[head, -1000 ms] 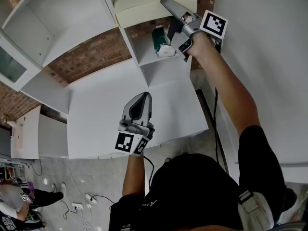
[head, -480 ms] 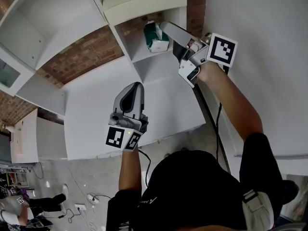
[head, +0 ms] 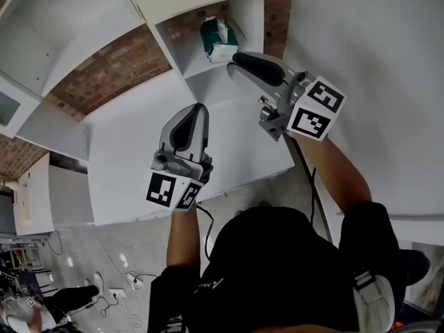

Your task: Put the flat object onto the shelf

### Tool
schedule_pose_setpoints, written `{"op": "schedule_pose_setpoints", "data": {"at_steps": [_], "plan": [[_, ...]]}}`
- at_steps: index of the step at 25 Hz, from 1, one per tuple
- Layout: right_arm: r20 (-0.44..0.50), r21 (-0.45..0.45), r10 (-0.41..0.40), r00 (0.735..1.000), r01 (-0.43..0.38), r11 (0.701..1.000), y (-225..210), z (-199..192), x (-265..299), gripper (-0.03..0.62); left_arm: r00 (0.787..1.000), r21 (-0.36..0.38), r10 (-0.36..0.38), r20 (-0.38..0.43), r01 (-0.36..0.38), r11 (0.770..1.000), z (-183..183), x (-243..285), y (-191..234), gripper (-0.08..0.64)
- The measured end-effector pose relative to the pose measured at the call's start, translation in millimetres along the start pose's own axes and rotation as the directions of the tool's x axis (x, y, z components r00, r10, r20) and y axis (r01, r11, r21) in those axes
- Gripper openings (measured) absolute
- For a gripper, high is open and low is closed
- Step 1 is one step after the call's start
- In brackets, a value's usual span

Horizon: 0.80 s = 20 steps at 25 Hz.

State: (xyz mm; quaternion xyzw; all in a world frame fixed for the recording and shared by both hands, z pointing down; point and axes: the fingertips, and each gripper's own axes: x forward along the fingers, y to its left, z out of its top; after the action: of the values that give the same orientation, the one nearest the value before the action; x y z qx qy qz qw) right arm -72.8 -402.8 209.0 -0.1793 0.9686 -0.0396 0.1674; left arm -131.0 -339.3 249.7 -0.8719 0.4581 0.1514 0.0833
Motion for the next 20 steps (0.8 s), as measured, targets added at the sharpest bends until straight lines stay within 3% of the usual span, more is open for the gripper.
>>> {"op": "schedule_pose_setpoints", "data": {"at_steps": [3, 9, 11, 20], "plan": [[-0.017, -0.169, -0.026, 1.0, 0.022, 0.985, 10, -14, -5, 0.051, 1.0, 0.003, -0.012, 0.001, 0.012, 1.0, 1, 2, -3, -0.002], [-0.054, -0.414, -0.061, 0.997, 0.033, 0.91, 31, -40, -10, 0.003, 1.0, 0.023, -0.023, -0.006, 0.023, 0.999, 1, 3, -7, -0.002], [-0.069, -0.445, -0.073, 0.995, 0.035, 0.895, 38, -47, -11, 0.003, 1.0, 0.033, -0.024, -0.015, 0.024, 0.999, -1, 2, -9, -0.002], [-0.081, -0.434, -0.107, 0.991, 0.062, 0.899, 48, -69, -23, 0.0, 0.998, 0.052, -0.005, -0.055, 0.008, 0.999, -16, -5, -9, -0.002]]}}
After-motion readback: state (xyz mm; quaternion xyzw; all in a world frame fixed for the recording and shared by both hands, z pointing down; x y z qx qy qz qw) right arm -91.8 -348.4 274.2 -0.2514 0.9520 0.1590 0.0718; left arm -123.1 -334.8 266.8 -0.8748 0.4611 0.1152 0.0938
